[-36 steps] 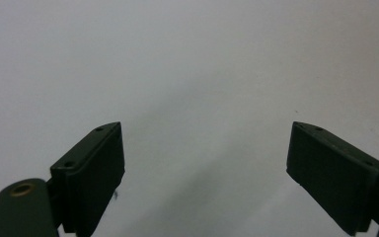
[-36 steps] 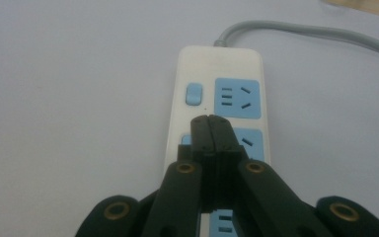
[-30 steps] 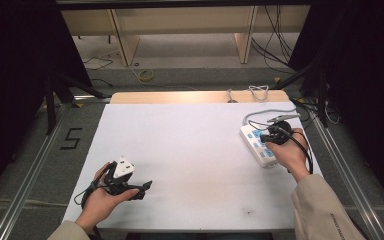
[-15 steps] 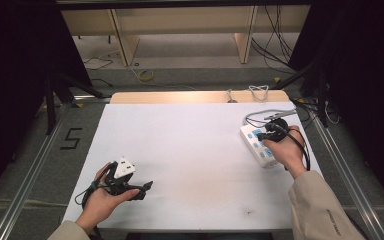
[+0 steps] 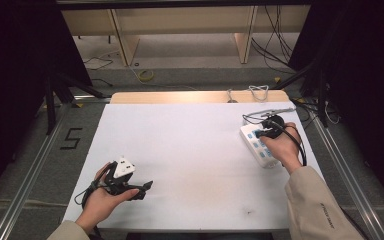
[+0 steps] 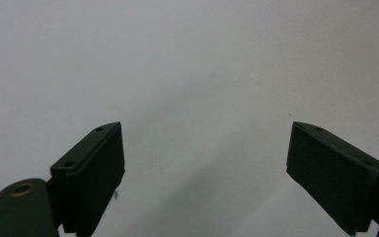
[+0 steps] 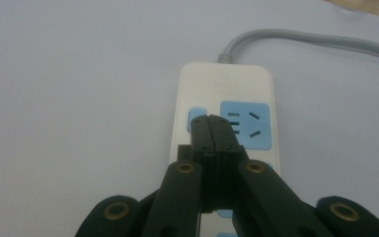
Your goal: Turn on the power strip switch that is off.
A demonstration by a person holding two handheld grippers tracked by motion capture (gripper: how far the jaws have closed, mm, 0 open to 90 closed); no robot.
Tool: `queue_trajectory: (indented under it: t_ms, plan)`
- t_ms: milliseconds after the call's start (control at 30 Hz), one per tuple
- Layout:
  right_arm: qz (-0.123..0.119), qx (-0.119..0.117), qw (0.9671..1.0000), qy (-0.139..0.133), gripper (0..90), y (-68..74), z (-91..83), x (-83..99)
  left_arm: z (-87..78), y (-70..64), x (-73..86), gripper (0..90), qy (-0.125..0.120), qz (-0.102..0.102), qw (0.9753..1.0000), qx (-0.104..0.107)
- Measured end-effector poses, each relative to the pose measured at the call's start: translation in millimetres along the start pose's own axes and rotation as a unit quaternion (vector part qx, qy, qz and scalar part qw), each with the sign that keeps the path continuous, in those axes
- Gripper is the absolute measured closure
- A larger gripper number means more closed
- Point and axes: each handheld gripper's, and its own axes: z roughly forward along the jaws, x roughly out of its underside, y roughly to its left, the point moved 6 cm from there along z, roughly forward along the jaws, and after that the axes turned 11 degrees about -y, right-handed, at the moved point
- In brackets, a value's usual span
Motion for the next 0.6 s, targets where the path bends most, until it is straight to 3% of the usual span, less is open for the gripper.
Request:
queue_trajectory:
  t_ms: [433, 600]
  plan:
    - [0.003, -0.001, 1.0, 0.001, 90.0, -2.8, 1.8, -8.0, 0.2, -0.9, -1.1, 14.4, -0.001, 0.001, 1.0, 0.002]
    - [0.005, -0.004, 0.9999, 0.01, 90.0, -3.0, 10.8, -7.2, 0.3, -0.8, -0.9, 14.3, -0.001, 0.002, 1.0, 0.001]
